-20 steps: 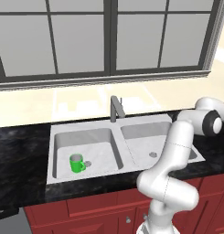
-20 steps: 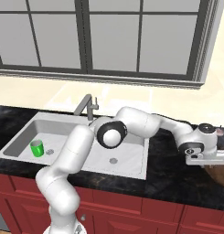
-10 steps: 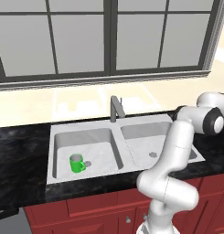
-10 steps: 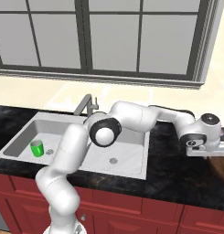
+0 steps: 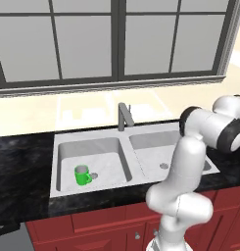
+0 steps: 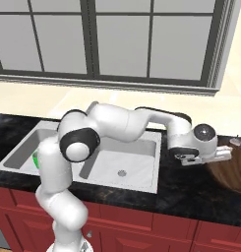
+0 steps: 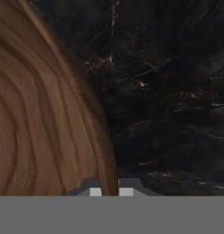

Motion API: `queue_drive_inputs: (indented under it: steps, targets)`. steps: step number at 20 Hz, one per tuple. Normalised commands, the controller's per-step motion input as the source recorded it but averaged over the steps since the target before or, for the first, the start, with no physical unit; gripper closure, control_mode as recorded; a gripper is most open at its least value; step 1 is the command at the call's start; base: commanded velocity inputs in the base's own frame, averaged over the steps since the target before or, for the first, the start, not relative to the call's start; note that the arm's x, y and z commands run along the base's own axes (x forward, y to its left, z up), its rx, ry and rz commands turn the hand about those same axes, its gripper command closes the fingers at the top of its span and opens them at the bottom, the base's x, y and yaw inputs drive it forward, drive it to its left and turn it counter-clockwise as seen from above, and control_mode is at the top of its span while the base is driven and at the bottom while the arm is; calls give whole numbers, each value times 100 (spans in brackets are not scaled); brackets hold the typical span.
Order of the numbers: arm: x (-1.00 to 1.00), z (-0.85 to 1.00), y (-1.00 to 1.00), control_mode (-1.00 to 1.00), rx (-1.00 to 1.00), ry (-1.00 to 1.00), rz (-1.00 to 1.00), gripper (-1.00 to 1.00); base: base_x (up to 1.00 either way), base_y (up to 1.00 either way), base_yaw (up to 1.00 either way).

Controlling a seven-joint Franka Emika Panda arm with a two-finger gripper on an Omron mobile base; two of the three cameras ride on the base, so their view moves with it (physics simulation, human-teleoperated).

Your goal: Pick the mug and place it in the sink. Pick the bowl and place it in the open cabinet and then close the cabinet.

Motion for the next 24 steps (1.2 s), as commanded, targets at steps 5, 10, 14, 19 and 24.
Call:
queue_drive_inputs:
  steps: [5, 10, 14, 19, 24]
  targets:
    - [-2, 59, 92, -100, -14, -2, 23, 100, 0, 0, 0]
    - [0, 87, 66, -100, -9, 8, 27, 100, 0, 0, 0]
    - [0, 99, 41, -100, -12, 10, 26, 100, 0, 0, 0]
    - [-4, 80, 34, -100, -13, 9, 23, 100, 0, 0, 0]
    - [0, 68, 39, -100, -8, 14, 25, 100, 0, 0, 0]
